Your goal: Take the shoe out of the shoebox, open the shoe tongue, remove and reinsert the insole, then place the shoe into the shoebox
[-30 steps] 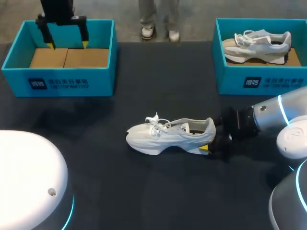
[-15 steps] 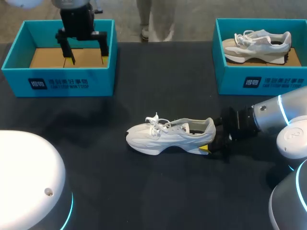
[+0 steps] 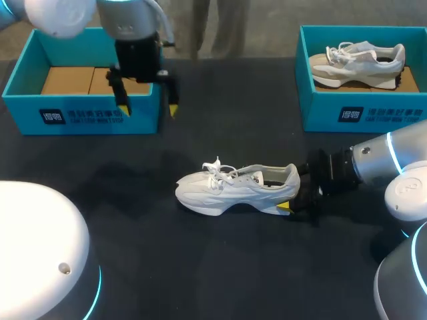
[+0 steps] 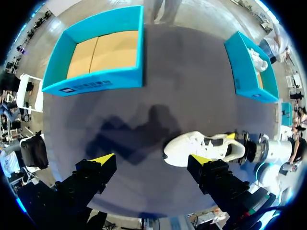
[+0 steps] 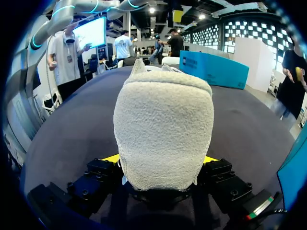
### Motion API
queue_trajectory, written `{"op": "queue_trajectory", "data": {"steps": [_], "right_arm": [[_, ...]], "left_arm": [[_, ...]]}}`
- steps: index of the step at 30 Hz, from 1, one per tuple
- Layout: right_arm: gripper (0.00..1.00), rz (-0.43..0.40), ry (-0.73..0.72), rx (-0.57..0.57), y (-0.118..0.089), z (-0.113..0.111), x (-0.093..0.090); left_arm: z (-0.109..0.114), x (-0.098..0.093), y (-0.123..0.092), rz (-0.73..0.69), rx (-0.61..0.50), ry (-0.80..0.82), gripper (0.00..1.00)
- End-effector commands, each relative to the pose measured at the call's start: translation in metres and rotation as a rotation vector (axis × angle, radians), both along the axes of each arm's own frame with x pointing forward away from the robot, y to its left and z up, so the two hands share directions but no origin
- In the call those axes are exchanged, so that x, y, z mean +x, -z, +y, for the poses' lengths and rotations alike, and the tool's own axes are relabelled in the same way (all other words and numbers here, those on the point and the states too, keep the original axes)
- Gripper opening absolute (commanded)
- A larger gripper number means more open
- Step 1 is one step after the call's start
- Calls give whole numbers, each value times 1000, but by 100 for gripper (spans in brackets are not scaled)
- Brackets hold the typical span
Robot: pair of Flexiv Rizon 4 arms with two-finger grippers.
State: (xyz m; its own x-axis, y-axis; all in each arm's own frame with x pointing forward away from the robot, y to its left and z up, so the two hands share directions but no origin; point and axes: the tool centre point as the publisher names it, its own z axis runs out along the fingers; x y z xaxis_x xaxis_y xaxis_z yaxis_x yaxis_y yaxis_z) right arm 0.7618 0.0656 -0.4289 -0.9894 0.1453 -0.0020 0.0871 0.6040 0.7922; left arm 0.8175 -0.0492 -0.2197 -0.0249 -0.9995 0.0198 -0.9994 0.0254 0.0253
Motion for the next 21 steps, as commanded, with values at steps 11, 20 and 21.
{"op": "queue_trajectory", "data": {"steps": [11,20,21], "right_arm": [[0,1,3,-7,6,3,0],[0,1,3,-7,6,3,0],[0,1,3,-7,6,3,0]], "left_arm": [[-52,-21,30,-7,14,109,100],[-85,-22,51,-22,29,207,100],[-89,-22,54,-22,26,218,100]]}}
